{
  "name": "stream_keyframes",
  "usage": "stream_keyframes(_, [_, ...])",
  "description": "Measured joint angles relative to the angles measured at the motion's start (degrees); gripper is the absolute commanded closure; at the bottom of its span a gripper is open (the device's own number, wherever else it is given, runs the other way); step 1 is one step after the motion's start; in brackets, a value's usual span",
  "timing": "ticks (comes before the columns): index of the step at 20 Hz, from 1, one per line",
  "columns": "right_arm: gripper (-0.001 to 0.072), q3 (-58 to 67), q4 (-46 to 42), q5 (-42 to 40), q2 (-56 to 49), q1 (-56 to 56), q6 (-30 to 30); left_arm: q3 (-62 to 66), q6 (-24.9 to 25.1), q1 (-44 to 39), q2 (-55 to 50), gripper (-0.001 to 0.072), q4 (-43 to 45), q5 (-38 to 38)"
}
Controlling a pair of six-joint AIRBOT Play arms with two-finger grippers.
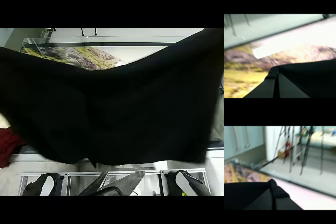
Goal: Fold the shirts.
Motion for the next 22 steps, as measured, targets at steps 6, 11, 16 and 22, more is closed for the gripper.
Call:
stream_keyframes(6, [0.0688,-2.34,1.09,0.68,-26.40,6.10,-0.59,-4.09,0.09,-12.63,-27.08,0.0694,6.56,5.42])
stream_keyframes(11, [0.0688,-1.75,2.45,-8.79,-45.81,7.56,-1.05,11.23,-7.10,-16.92,-53.83,0.0694,12.33,6.12])
stream_keyframes(16, [0.0688,4.17,4.09,-11.78,-56.72,7.45,-0.02,22.64,-14.01,-18.25,-65.83,0.0694,16.35,4.50])
stream_keyframes(22, [0.0688,7.30,-2.54,-9.22,-60.02,6.08,3.87,18.60,-16.72,-17.97,-65.90,0.0694,20.26,3.76])
